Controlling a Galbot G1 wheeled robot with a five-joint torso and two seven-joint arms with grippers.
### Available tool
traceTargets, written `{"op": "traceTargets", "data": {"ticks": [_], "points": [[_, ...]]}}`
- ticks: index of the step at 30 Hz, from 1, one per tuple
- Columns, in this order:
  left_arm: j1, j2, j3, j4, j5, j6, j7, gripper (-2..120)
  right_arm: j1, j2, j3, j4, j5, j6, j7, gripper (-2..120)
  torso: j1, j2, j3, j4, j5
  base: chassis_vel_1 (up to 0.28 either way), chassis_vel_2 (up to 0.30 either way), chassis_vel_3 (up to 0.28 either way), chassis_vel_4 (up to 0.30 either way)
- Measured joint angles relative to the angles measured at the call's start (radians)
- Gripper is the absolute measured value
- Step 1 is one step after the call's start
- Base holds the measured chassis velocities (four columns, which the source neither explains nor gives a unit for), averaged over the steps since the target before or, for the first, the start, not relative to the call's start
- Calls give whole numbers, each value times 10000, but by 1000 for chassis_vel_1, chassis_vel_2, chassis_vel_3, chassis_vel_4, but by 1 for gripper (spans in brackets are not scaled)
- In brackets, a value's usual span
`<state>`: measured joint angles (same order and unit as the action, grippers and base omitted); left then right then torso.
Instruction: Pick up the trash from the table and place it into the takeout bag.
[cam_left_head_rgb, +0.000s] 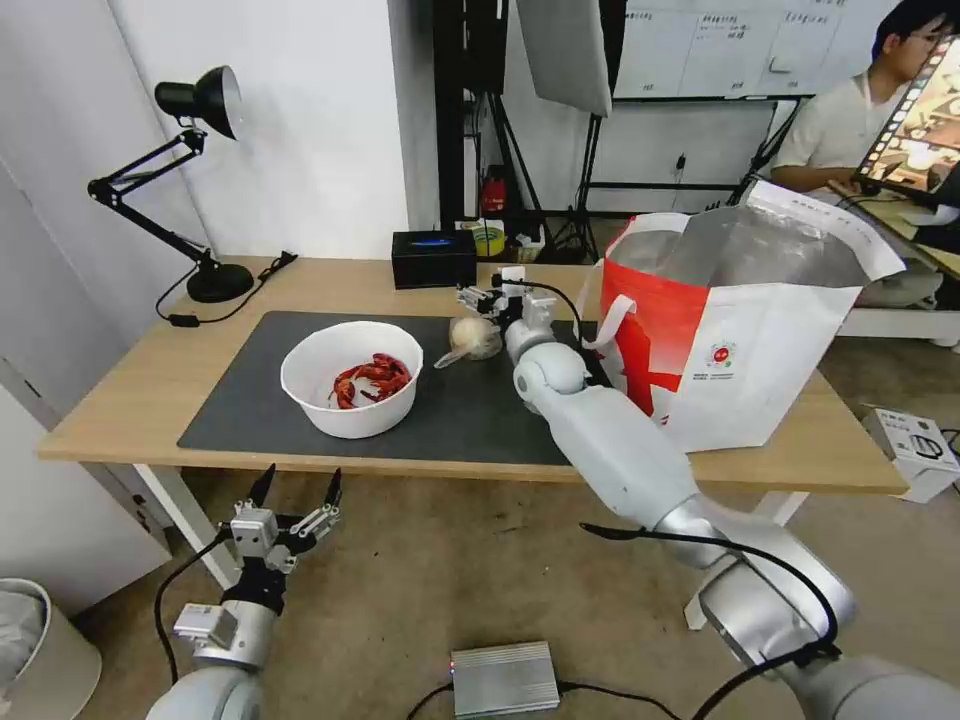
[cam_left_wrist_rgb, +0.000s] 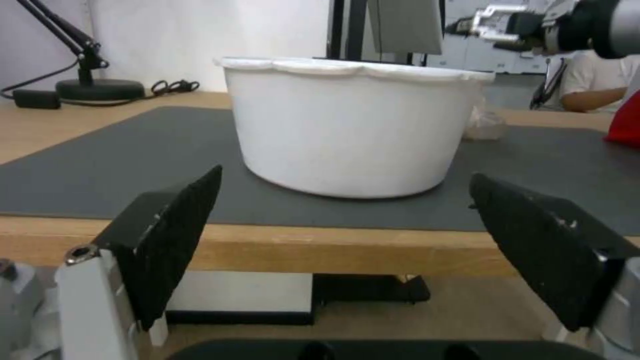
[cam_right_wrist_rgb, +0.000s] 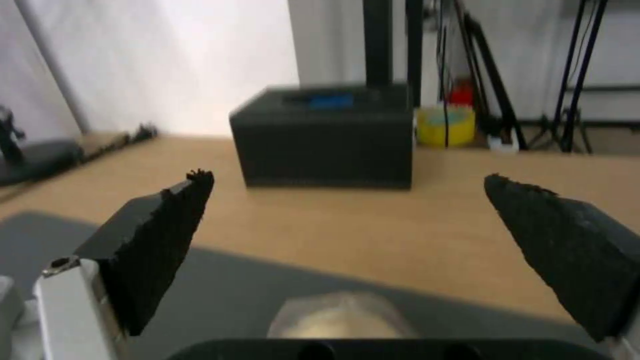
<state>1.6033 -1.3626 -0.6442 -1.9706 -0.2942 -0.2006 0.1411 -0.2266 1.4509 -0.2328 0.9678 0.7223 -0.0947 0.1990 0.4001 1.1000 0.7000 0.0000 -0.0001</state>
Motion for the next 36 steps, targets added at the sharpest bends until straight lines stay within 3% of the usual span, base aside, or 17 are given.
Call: {"op": "traceTargets", "data": {"ticks": [11,29,36], "points": [[15,-16,-203,11,-99,-56,8,100,-330,438,-66,-723,-171,-585,230,100,-2,0,0,-1,1,0,0,0,0],[86,-286,-219,91,-10,-282,240,100,-594,761,243,-1461,-639,-558,254,100,-2,1,-1,0,1,0,0,0,0],[41,-307,-188,150,6,-291,247,100,-583,794,355,-1657,-773,-479,265,76,-2,2,-2,-2,1,0,0,0,0]]}}
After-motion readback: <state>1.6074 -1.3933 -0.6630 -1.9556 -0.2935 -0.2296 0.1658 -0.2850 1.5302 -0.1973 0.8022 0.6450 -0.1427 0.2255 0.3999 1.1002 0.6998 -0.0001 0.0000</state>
